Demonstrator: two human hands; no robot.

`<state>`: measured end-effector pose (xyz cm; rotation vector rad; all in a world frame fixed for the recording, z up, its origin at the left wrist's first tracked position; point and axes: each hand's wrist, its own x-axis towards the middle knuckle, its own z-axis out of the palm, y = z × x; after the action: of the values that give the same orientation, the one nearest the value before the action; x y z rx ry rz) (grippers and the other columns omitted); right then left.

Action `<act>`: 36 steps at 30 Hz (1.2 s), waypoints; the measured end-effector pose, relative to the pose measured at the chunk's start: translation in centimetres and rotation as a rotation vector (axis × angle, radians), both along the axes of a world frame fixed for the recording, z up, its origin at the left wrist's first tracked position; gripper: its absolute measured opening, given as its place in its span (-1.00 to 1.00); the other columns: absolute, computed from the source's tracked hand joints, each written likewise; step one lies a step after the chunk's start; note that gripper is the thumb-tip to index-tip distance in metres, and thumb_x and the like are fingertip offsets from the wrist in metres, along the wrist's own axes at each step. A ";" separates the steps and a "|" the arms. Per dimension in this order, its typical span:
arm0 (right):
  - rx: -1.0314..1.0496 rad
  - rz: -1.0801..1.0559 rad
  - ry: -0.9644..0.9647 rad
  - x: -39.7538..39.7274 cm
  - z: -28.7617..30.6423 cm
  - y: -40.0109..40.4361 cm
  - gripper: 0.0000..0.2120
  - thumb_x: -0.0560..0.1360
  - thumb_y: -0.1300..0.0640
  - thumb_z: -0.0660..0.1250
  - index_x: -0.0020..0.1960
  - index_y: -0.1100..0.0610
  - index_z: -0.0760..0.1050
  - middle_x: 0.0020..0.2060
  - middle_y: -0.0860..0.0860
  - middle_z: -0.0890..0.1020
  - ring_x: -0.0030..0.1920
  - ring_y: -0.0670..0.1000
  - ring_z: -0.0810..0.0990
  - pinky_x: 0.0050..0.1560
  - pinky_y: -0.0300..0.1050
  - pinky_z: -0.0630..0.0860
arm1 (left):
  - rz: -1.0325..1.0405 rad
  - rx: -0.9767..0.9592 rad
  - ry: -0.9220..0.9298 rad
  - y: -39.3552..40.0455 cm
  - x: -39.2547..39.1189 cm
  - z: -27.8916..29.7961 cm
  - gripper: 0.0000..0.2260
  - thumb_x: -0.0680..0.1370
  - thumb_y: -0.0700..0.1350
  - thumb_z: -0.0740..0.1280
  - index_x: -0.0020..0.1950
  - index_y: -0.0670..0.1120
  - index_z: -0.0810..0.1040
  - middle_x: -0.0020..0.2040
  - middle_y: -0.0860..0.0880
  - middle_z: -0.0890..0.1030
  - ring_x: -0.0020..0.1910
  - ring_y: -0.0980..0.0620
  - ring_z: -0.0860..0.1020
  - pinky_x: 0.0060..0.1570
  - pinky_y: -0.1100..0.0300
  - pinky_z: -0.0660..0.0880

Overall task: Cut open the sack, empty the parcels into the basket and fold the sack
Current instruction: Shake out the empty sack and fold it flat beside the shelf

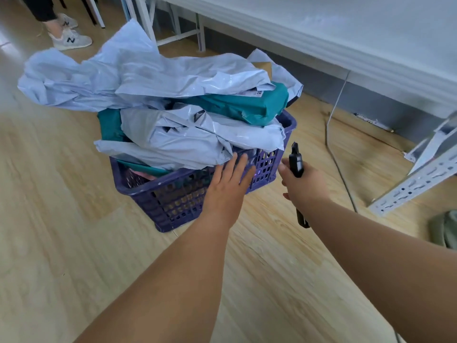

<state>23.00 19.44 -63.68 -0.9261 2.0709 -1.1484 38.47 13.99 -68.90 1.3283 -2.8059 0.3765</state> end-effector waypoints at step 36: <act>0.174 -0.416 -0.089 -11.5 -0.1 10.0 -0.73 0.51 0.08 0.29 0.21 -0.03 0.53 -0.08 0.06 0.65 -0.09 0.13 0.64 -0.06 0.01 0.60 | 0.030 0.346 -0.125 5.6 -18.1 1.7 -0.34 0.51 -0.14 0.25 0.55 -0.08 0.02 0.54 -0.07 0.03 0.53 -0.13 -0.07 0.48 -0.13 -0.10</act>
<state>11.50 29.41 -63.74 -0.3622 2.3100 -1.1607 20.37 19.59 -67.25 1.4499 -3.0636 -0.0329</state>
